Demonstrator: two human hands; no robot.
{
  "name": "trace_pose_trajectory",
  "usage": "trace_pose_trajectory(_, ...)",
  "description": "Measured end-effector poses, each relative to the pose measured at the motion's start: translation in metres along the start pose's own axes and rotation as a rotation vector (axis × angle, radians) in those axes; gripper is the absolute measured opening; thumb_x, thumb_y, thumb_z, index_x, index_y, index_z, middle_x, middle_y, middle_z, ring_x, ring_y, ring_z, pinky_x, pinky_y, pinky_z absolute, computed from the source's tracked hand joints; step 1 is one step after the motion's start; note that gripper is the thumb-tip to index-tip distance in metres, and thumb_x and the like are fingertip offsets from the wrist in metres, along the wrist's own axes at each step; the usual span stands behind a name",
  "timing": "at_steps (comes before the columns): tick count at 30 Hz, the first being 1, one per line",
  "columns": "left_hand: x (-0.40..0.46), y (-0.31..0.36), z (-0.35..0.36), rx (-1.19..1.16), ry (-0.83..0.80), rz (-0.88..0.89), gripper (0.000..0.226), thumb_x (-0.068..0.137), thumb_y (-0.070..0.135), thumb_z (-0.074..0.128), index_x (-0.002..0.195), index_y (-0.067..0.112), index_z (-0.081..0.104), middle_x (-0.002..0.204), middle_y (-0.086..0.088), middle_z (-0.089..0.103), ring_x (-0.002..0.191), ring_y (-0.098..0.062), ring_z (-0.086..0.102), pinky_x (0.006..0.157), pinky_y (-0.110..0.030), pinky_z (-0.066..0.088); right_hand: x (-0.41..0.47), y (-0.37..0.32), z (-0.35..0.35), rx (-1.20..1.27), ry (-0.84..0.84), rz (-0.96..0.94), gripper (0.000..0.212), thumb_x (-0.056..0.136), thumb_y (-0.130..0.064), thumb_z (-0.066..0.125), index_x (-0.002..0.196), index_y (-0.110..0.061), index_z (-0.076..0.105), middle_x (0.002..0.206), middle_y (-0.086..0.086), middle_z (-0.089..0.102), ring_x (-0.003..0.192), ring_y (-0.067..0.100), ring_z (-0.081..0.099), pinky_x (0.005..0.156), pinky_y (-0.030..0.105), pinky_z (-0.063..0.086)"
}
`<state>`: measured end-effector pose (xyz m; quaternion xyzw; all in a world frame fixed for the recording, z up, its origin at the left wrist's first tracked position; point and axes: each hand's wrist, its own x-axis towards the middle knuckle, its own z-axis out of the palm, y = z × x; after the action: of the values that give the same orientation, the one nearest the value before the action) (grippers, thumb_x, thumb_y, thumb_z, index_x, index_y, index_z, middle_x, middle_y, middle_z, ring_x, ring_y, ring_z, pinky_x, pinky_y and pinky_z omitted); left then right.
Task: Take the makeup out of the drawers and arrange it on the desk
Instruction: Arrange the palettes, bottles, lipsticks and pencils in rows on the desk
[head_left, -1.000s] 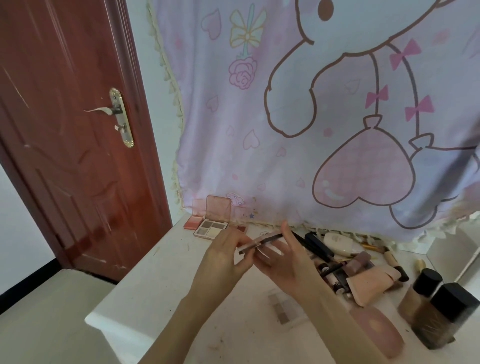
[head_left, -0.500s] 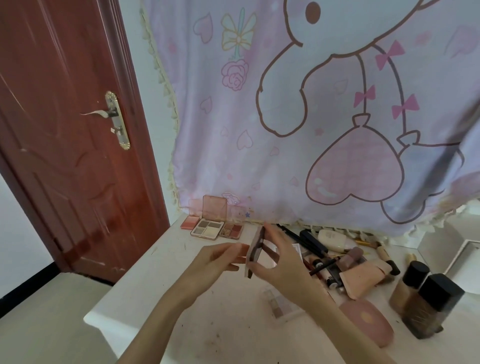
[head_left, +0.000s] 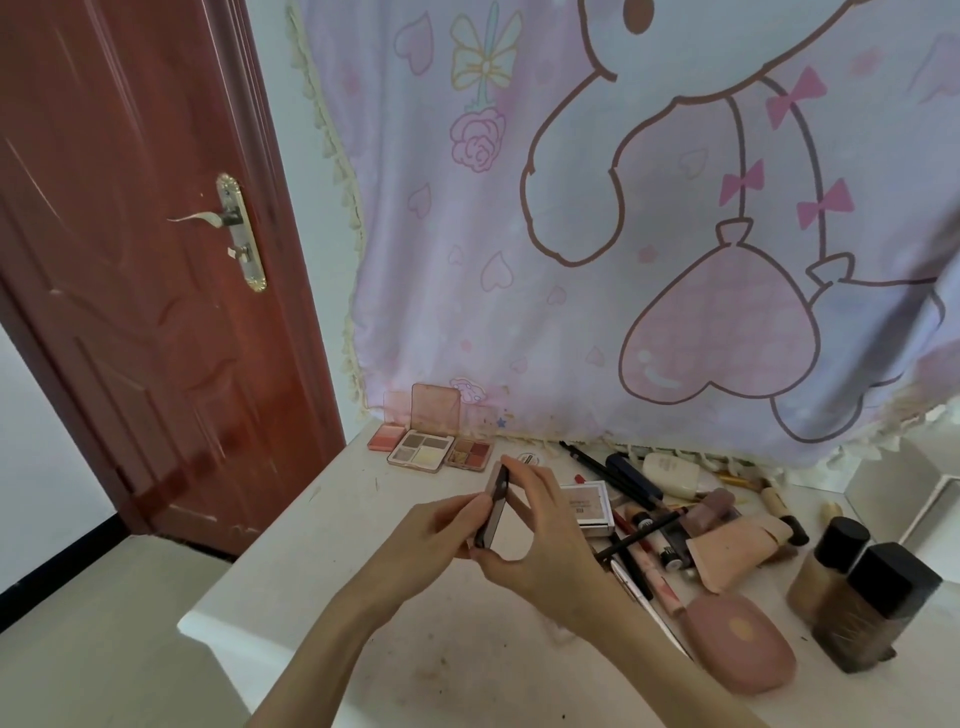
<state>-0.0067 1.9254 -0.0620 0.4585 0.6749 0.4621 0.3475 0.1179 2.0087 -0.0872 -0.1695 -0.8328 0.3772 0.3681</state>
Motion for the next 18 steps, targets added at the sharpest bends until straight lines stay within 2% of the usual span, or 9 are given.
trace_pose_trajectory(3, 0.002, -0.007, -0.007, -0.029, -0.002, -0.020, 0.044, 0.087, 0.051, 0.042, 0.115, 0.026, 0.064, 0.097, 0.004, 0.070, 0.090, -0.012, 0.067, 0.093, -0.034, 0.051, 0.000, 0.001, 0.006, 0.057, 0.001, 0.032, 0.072, 0.071, -0.019, 0.072, 0.131, -0.030, 0.034, 0.122, -0.013, 0.039, 0.117, -0.002, 0.043, 0.097, 0.007, 0.035)
trace_pose_trajectory(6, 0.003, -0.013, -0.019, -0.135, -0.023, -0.049, 0.055, 0.086, 0.054, 0.037, 0.124, 0.020, 0.056, 0.104, -0.003, 0.070, 0.093, -0.016, 0.068, 0.093, -0.032, 0.050, 0.003, 0.004, 0.012, 0.099, 0.002, 0.065, 0.073, 0.070, -0.018, 0.073, 0.133, -0.023, 0.037, 0.123, -0.014, 0.039, 0.119, -0.004, 0.041, 0.099, 0.007, 0.033)
trace_pose_trajectory(9, 0.002, -0.019, -0.031, -0.134, -0.092, -0.018, 0.051, 0.086, 0.053, 0.040, 0.127, 0.024, 0.052, 0.112, -0.004, 0.068, 0.096, -0.017, 0.067, 0.094, -0.034, 0.050, 0.009, 0.008, 0.022, 0.104, -0.047, 0.087, 0.074, 0.073, -0.019, 0.073, 0.136, -0.023, 0.033, 0.126, -0.012, 0.038, 0.120, -0.003, 0.041, 0.099, 0.008, 0.033)
trace_pose_trajectory(11, 0.005, -0.021, -0.039, -0.115, -0.033, -0.046, 0.042, 0.092, 0.042, 0.043, 0.124, 0.018, 0.054, 0.109, -0.007, 0.068, 0.091, -0.019, 0.069, 0.087, -0.032, 0.053, 0.010, 0.012, 0.031, 0.146, -0.037, 0.123, 0.075, 0.074, -0.017, 0.074, 0.136, -0.021, 0.032, 0.130, -0.011, 0.039, 0.122, -0.006, 0.039, 0.100, 0.008, 0.033)
trace_pose_trajectory(14, 0.015, -0.028, -0.057, -0.058, 0.132, -0.115, 0.031, 0.097, 0.021, 0.043, 0.116, 0.001, 0.057, 0.095, -0.011, 0.069, 0.079, -0.023, 0.070, 0.074, -0.029, 0.057, 0.008, 0.023, 0.047, 0.212, -0.039, 0.210, 0.079, 0.074, -0.016, 0.076, 0.139, -0.018, 0.030, 0.136, -0.009, 0.039, 0.129, -0.001, 0.037, 0.106, 0.018, 0.035)
trace_pose_trajectory(18, 0.029, -0.042, -0.083, 0.109, 0.249, -0.179, 0.025, 0.098, 0.011, 0.040, 0.106, 0.000, 0.060, 0.091, -0.013, 0.069, 0.079, -0.026, 0.069, 0.074, -0.034, 0.057, 0.005, 0.040, 0.067, 0.188, -0.159, 0.320, 0.082, 0.077, -0.021, 0.074, 0.142, -0.021, 0.024, 0.137, -0.014, 0.036, 0.131, 0.005, 0.037, 0.106, 0.015, 0.032)
